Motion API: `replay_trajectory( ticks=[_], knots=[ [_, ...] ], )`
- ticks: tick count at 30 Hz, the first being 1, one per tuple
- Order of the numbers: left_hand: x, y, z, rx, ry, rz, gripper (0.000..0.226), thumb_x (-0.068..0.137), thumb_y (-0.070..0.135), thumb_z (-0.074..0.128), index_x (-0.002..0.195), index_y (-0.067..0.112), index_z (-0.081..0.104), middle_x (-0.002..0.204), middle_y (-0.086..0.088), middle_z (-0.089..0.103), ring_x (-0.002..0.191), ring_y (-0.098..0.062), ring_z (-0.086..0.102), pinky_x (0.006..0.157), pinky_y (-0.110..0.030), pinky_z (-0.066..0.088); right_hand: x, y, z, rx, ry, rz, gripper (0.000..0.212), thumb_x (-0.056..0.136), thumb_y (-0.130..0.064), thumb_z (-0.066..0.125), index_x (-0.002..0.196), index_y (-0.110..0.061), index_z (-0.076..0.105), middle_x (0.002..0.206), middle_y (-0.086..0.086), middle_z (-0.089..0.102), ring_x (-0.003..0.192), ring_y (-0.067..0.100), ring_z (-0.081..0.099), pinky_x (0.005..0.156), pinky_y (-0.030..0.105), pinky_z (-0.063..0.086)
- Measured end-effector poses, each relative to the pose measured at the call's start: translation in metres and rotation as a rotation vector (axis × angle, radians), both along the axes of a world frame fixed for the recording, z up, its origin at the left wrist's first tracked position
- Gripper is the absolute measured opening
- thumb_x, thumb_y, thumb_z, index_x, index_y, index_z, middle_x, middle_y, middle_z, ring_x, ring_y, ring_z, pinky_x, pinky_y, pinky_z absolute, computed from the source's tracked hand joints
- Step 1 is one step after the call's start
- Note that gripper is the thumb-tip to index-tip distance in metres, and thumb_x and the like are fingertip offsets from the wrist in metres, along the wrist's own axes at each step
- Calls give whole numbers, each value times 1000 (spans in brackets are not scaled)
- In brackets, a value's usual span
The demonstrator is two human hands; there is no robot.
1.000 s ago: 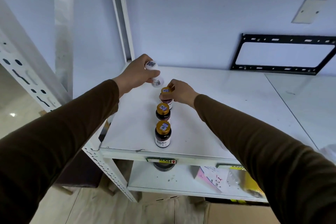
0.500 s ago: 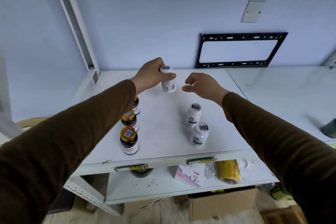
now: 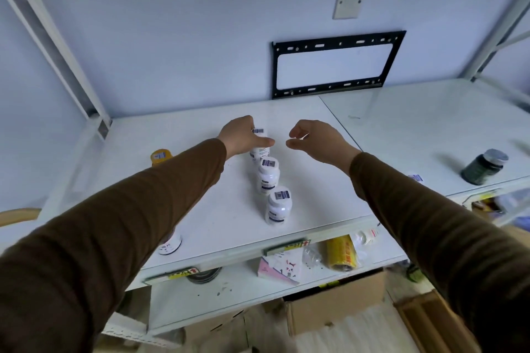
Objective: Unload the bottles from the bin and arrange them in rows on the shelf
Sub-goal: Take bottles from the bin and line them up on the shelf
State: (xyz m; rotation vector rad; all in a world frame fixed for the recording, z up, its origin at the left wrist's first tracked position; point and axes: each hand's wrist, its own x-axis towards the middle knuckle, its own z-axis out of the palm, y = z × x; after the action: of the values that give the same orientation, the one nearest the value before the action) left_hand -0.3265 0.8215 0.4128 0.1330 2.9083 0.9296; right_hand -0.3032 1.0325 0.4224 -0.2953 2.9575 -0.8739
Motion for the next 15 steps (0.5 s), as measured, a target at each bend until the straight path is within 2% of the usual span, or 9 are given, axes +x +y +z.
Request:
replay_trajectory(
  ticks=[4, 15],
  knots=[
    [-1, 1, -8, -44, -14, 12, 51, 73, 53, 76, 87, 14, 46, 84, 1, 52, 79, -20, 49, 57, -29, 31, 1, 7, -3, -1, 1, -13, 24, 86, -42, 68, 103, -26, 65, 108, -7, 66, 97, 15, 62, 75, 28, 46],
    [-2, 10, -15, -123, -9, 5, 62, 67, 62, 76, 93, 15, 46, 83, 3, 50, 71, -12, 45, 54, -29, 28, 5, 9, -5, 3, -15, -37, 21, 86, -43, 68, 101, -29, 64, 109, -8, 66, 96, 14, 62, 70, 26, 42]
  ],
)
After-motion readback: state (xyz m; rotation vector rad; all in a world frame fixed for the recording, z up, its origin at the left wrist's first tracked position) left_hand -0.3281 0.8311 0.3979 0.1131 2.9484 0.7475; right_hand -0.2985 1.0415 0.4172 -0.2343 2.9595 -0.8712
